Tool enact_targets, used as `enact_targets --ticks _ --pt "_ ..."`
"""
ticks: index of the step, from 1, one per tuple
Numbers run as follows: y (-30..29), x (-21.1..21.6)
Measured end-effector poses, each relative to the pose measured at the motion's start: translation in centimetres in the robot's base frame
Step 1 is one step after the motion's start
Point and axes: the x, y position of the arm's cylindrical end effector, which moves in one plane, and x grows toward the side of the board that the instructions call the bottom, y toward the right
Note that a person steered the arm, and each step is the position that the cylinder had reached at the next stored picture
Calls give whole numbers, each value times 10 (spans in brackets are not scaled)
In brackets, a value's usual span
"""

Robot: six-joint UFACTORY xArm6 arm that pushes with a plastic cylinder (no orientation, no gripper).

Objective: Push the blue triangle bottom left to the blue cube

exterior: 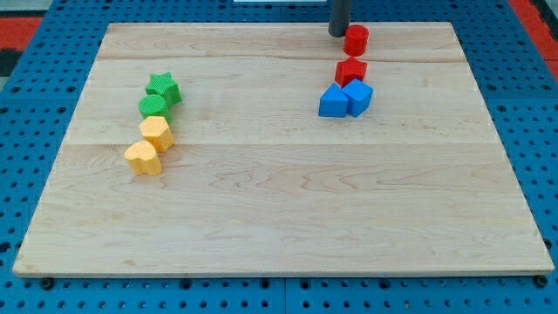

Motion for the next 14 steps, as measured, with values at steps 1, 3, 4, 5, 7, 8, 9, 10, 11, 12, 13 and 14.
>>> enact_targets --ticks 1,3,4,5,7,8,9,10,11,12,13,14 --pt "-17 32" --pt "-10 111" --pt "-11 135" --pt "-12 154" --pt "-12 203" --pt "-17 207" --pt "-63 205" --pt "-81 213" --pt "-73 238" --pt "-50 242" --pt "-28 244" --pt "-27 248"
